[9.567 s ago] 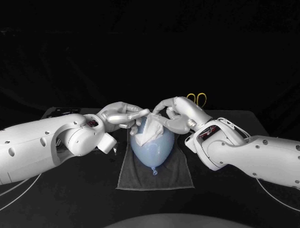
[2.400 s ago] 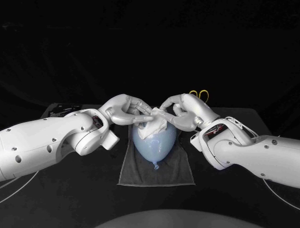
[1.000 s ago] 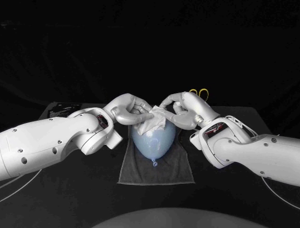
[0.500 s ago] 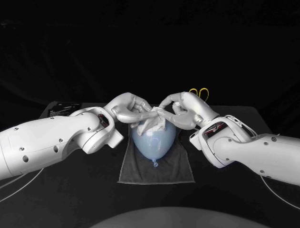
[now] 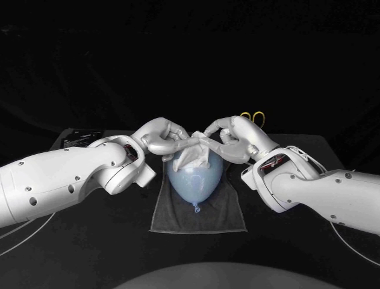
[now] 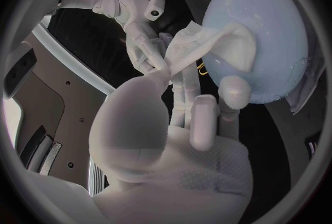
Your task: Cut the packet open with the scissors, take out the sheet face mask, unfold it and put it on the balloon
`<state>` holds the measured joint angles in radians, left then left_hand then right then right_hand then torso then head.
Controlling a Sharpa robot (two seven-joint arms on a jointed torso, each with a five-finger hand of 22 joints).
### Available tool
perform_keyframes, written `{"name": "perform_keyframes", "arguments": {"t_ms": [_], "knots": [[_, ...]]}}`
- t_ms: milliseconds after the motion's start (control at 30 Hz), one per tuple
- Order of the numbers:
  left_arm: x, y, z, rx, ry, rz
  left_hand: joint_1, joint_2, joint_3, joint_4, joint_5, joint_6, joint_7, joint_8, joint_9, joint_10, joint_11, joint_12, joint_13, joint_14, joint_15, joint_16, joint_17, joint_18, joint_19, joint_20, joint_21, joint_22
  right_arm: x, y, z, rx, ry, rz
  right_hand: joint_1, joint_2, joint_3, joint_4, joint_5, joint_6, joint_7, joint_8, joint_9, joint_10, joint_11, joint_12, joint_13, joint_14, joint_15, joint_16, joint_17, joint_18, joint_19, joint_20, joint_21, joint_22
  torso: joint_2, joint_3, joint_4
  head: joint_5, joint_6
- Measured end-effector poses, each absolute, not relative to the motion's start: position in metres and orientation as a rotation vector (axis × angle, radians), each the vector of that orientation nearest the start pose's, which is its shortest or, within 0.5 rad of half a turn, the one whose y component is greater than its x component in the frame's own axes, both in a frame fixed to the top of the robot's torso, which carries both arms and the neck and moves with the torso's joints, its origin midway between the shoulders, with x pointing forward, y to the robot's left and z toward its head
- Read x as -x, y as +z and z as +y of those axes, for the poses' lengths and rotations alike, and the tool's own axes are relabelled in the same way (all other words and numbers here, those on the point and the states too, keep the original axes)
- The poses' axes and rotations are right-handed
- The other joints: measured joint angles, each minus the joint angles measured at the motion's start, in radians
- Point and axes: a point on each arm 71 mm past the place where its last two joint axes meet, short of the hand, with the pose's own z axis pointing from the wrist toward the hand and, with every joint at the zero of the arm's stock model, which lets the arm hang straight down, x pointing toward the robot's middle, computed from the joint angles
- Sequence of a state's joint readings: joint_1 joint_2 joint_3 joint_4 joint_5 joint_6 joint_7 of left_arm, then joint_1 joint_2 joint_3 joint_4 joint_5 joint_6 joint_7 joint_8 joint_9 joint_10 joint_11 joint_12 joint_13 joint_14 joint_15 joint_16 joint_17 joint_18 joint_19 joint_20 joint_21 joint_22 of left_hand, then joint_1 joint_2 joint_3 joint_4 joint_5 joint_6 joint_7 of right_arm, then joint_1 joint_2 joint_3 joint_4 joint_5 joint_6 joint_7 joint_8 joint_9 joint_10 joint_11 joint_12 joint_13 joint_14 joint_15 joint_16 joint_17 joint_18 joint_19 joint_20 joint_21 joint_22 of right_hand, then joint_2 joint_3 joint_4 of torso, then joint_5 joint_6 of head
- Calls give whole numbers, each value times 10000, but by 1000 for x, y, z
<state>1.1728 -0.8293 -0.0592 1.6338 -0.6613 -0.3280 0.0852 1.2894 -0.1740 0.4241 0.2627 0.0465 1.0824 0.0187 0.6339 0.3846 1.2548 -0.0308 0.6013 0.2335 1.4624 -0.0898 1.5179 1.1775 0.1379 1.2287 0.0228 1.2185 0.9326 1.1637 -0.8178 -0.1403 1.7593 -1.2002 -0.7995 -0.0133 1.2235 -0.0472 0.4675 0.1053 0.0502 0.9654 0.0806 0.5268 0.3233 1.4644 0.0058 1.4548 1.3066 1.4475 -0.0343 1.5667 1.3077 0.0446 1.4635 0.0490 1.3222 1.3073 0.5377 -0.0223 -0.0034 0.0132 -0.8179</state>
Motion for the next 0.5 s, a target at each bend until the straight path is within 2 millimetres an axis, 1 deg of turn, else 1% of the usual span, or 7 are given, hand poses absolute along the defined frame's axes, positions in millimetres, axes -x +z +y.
{"name": "perform_keyframes", "arguments": {"t_ms": [67,100,200,267,333,400,500], "knots": [[-454,-196,163,5072,-12529,17995,262,-261,-119,-39,1,-485,251,-382,-166,-565,216,-392,-145,-157,163,-67,-238,-1,-411,33,-385,-590,-416,-187,-138,-1561,10183,13992,0,0,0,0,0,0,0,0,0,0,0,0,0,0,0,-1,5,-1,-13,13,0,1,0,1,0,-15,6],[-454,-196,163,5078,-12531,18009,446,-449,-228,-66,1,-763,475,-635,-268,-945,398,-658,-246,-408,367,-234,-940,-1,-758,122,-732,-1105,-416,-187,-139,-1567,10179,13993,0,0,0,0,0,0,0,0,0,0,0,0,0,0,0,-2,5,-1,-14,14,0,1,0,-1,0,-21,12],[-454,-197,164,5065,-12593,18088,608,-803,-432,-121,1,-1215,857,-1074,-444,-1435,751,-1065,-398,-787,676,-440,-1783,-3,-1264,322,-1242,-1804,-416,-187,-139,-1587,10167,13998,0,0,0,0,0,0,0,0,-2,0,0,-1,0,0,0,-3,5,-1,-14,14,0,3,4,-6,1,-39,18],[-454,-197,164,5050,-12694,18175,691,-930,-639,-140,1,-1505,1115,-1383,-563,-1694,995,-1305,-484,-1169,875,-600,-2467,3,-1691,504,-1666,-2361,-416,-187,-140,-1597,10166,14003,0,0,0,0,-1,0,0,0,-4,0,0,-1,0,0,0,-5,5,0,-15,14,0,4,5,-6,1,-48,22],[-453,-197,163,5011,-12801,18255,754,-993,-788,-174,1,-1624,1234,-1561,-625,-1800,1102,-1431,-536,-1340,1009,-632,-2759,90,-1881,656,-1891,-2632,-416,-187,-140,-1605,10165,14007,0,0,0,0,-1,0,0,0,-6,0,0,-2,0,0,0,-28,5,0,-15,14,0,5,5,-5,4,-54,25],[-453,-198,162,4974,-12942,18356,755,-994,-931,-192,1,-1692,1302,-1690,-692,-1884,1145,-1505,-571,-1508,1053,-656,-2948,233,-2063,728,-2052,-2832,-416,-187,-139,-1612,10167,14012,0,0,0,0,-1,0,0,0,-6,0,0,-11,0,0,0,-26,4,0,-15,14,-1,6,5,-7,4,-55,26],[-452,-198,161,4938,-13124,18471,896,-999,-1013,-268,1,-1720,1329,-1789,-737,-1935,1167,-1572,-608,-1601,1099,-697,-3122,249,-2198,831,-2167,-3008,-416,-187,-139,-1619,10166,14020,0,0,0,0,-1,0,0,-1,-6,0,0,3,0,0,0,6,4,0,-16,15,-1,7,5,-7,4,-48,19]]}}
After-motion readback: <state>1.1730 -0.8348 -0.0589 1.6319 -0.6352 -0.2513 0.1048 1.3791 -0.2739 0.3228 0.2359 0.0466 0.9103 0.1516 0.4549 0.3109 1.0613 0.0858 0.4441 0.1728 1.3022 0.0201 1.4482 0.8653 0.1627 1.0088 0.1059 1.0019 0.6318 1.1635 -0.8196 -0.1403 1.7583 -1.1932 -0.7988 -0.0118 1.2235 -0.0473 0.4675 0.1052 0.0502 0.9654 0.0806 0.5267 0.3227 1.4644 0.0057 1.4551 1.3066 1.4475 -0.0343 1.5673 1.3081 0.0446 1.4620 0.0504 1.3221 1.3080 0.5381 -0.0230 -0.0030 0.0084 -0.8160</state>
